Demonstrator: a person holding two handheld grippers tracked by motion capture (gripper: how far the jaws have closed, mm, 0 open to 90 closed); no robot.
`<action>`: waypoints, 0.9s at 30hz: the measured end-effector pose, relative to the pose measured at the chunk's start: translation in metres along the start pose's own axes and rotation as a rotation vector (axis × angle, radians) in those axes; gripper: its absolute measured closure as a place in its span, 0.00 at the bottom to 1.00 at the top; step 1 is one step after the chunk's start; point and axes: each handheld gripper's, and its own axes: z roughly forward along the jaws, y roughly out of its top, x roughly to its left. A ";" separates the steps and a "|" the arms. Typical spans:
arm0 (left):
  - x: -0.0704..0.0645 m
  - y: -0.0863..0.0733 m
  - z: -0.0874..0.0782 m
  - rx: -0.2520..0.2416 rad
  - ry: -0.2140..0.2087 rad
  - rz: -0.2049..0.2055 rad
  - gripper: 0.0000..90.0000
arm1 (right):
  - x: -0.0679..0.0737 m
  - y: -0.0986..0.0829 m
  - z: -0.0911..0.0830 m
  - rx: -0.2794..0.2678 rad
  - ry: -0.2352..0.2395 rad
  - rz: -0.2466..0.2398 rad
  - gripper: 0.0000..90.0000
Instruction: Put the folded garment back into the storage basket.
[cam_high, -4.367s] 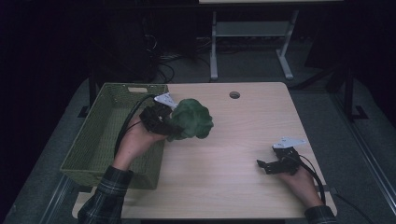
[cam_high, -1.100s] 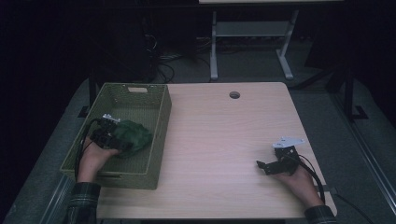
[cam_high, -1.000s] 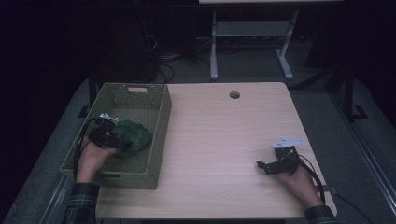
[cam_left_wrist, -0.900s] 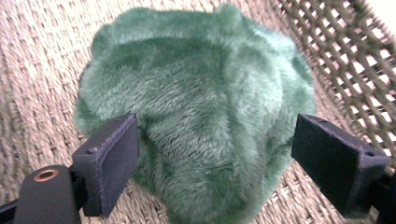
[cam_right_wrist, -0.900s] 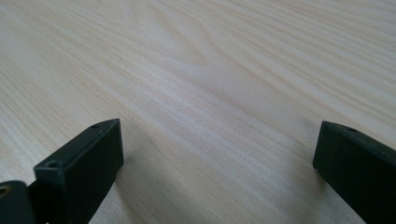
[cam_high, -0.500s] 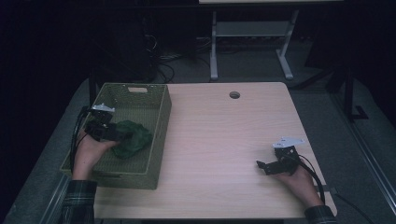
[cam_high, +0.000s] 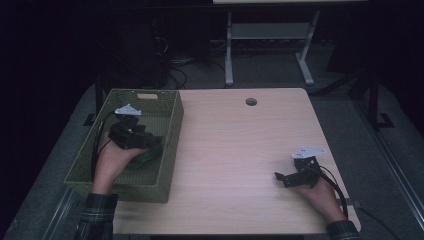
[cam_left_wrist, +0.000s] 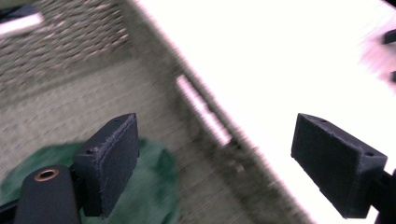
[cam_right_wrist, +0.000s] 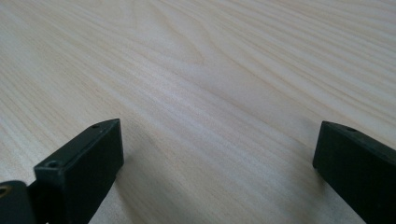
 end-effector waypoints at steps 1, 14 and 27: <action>-0.004 0.002 0.001 -0.009 -0.011 0.004 0.16 | 0.000 0.000 0.000 0.000 0.000 0.000 0.02; -0.061 0.021 0.029 -0.035 -0.113 0.094 0.17 | 0.000 0.000 0.000 0.000 0.000 0.000 0.02; -0.120 0.010 0.074 -0.021 -0.178 0.203 0.17 | 0.000 0.000 0.000 0.000 0.000 0.000 0.02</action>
